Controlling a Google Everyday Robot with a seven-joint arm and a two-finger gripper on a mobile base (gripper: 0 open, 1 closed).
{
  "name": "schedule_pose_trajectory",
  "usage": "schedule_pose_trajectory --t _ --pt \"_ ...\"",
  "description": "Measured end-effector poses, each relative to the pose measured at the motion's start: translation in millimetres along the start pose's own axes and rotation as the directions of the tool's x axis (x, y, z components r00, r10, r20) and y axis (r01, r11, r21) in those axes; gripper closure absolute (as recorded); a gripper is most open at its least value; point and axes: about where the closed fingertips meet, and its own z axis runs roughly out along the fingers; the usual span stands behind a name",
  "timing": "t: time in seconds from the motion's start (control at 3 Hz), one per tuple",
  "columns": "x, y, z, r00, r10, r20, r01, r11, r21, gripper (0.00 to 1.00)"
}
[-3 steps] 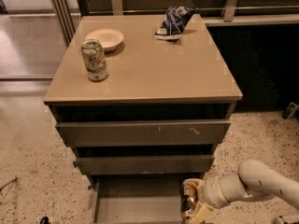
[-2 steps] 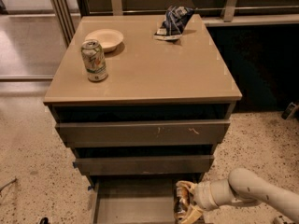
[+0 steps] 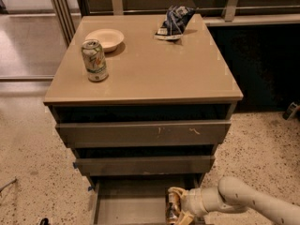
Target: Place orange can into bottom drawer
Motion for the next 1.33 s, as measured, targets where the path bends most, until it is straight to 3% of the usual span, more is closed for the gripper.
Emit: schedule_pose_trajectory --t 0.67,1.33 --pt "18 -14 30 0.996 -0.084 -0.018 0.085 0.9957 0.037 1.00" --pt "40 -45 83 0.988 -0.154 0.012 0.153 0.9860 0.065 1.00"
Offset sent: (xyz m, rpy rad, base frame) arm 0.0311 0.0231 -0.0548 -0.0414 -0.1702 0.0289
